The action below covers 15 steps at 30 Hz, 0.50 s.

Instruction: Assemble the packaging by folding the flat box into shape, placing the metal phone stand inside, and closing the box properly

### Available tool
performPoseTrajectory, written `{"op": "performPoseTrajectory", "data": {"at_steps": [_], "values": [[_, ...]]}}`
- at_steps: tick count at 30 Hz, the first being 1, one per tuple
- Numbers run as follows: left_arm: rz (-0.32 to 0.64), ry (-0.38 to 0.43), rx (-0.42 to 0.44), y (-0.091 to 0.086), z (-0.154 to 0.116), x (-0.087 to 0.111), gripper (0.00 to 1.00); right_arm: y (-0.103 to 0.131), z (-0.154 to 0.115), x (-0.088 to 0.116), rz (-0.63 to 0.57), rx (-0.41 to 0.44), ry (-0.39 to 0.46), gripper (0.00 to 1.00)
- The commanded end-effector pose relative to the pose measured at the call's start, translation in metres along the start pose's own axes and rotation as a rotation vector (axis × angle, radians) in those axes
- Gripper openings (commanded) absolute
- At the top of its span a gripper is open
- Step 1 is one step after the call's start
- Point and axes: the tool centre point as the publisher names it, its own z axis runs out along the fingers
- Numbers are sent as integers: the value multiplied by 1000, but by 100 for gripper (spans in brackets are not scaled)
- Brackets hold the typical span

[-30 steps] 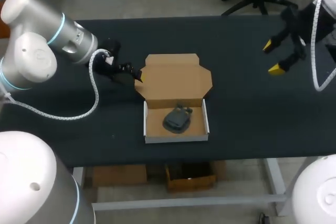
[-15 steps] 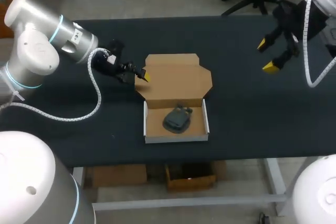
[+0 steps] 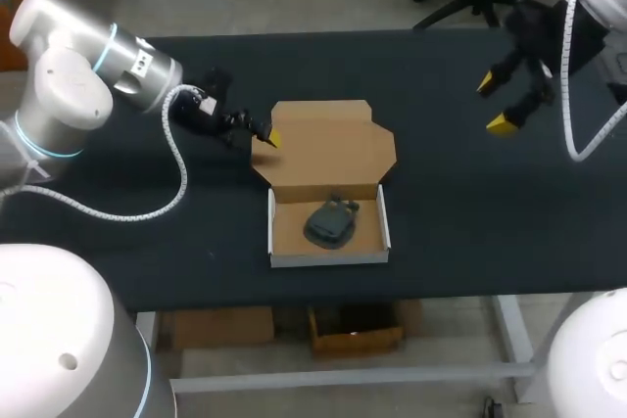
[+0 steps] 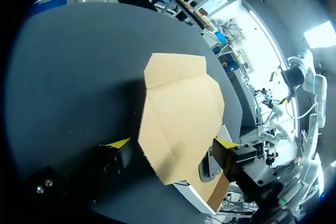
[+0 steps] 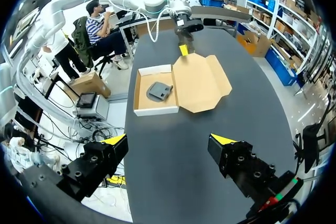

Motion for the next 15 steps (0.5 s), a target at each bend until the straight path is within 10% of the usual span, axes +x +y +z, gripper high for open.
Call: {"op": "performPoseTrajectory", "data": {"at_steps": [1,13,15], "values": [[12,36,6,-3,7,-4,100,13,5,-11,14,30,31,100],[-7,155,-5,-8,23,-6,100,21,11,-15,38,79,35,100],[-5,182,-4,-8,24,-6,85,22,12,-15,38,82,37,100]]}}
